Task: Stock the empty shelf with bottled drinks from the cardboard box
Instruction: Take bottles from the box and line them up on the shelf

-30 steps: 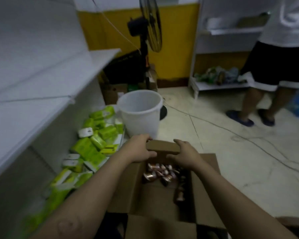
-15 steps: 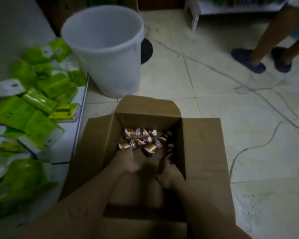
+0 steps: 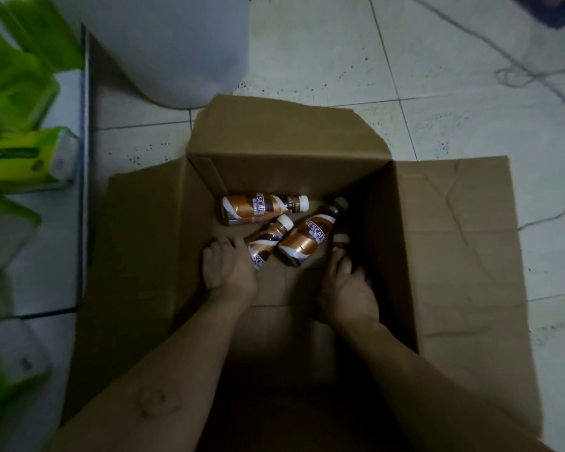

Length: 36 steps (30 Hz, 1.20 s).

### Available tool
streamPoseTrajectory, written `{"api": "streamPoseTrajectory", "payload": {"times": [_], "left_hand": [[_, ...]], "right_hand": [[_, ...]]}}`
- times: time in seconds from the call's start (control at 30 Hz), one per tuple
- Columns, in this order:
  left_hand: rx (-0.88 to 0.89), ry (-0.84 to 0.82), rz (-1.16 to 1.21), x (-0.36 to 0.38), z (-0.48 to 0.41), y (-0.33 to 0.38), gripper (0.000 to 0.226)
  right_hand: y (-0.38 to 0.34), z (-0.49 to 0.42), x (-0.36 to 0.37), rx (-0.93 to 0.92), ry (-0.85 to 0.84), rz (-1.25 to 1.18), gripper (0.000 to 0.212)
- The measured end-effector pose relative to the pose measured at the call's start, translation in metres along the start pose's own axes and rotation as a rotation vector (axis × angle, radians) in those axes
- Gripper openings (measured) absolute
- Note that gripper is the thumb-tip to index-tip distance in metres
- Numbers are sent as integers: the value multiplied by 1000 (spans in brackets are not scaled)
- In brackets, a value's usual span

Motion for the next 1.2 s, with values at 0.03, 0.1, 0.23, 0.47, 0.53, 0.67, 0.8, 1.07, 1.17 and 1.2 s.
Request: {"api": "streamPoseTrajectory", "payload": {"times": [0.03,0.1,0.23,0.47,0.53,0.67,0.8,1.07,1.17,1.2], "left_hand": [[-40,-69,60,6,2,-3,79],[-157,-239,273,23,10,-7,84],[-204,-554,534,55,36,-9,67],[-270,-593,840,88,87,1,127],[-270,-539,830,94,99,2,122],[-354,-612,950,101,115,2,81],[-316,-791,1072,78,117,2,62],[34,-666,1008,-60,137,5,59],[152,-489,1040,-144,167,7,71],[184,-440,1066,-170,181,5,68]], "right_hand": [[1,1,2,21,-38,-66,88],[9,7,10,123,-122,-223,83],[22,31,42,220,-221,-484,70],[32,54,65,224,-291,-630,69],[32,52,65,232,-303,-676,74],[30,52,60,231,-359,-692,74],[32,66,51,215,-450,-700,58],[19,127,-69,-58,-338,-846,58],[11,164,-136,-224,-193,-871,65],[8,183,-159,-285,-145,-870,64]]}}
Point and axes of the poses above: each hand's wrist, its own z-axis away from the middle knuckle, its own x-axis out of the palm, y = z × x, the point moved 7 cm from there along -z, towards the middle knuckle, and after that the axes turned 3 degrees about z, right-handed, at the moved point
